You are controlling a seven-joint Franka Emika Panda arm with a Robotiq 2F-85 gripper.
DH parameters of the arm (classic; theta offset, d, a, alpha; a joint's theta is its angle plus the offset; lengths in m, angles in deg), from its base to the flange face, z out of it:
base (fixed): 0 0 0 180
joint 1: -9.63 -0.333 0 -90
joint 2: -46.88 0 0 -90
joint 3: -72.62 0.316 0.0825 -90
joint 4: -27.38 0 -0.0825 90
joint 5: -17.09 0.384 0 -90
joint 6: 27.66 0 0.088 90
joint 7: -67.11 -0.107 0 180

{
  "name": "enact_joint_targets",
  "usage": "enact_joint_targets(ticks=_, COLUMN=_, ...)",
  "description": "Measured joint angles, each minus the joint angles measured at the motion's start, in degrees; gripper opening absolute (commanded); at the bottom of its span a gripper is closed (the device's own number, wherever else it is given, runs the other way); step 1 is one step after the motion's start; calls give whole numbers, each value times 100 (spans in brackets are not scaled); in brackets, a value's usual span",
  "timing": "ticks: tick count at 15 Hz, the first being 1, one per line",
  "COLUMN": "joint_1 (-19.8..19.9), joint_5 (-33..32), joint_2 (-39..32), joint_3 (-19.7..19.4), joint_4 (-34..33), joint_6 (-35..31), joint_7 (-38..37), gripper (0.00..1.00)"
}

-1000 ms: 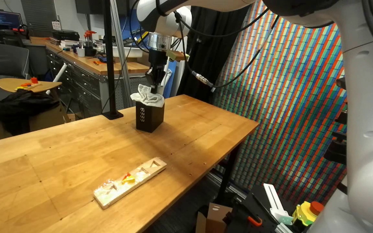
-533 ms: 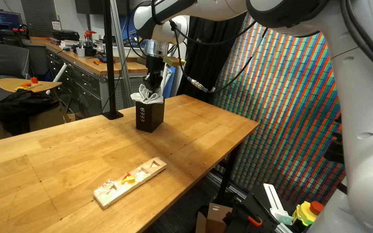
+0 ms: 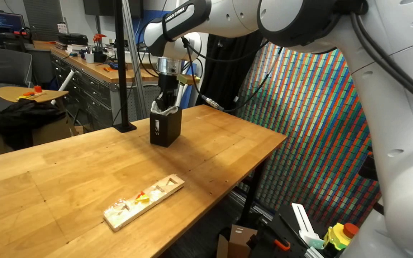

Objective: Pick up the cloth from the table and put it in the box

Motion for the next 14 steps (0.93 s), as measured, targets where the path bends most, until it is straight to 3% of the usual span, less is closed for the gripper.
enact_joint_targets(ticks=14, joint_1=16, joint_5=162, joint_2=-563, joint_3=170, joint_4=-448, joint_6=289, joint_7=85, gripper=0)
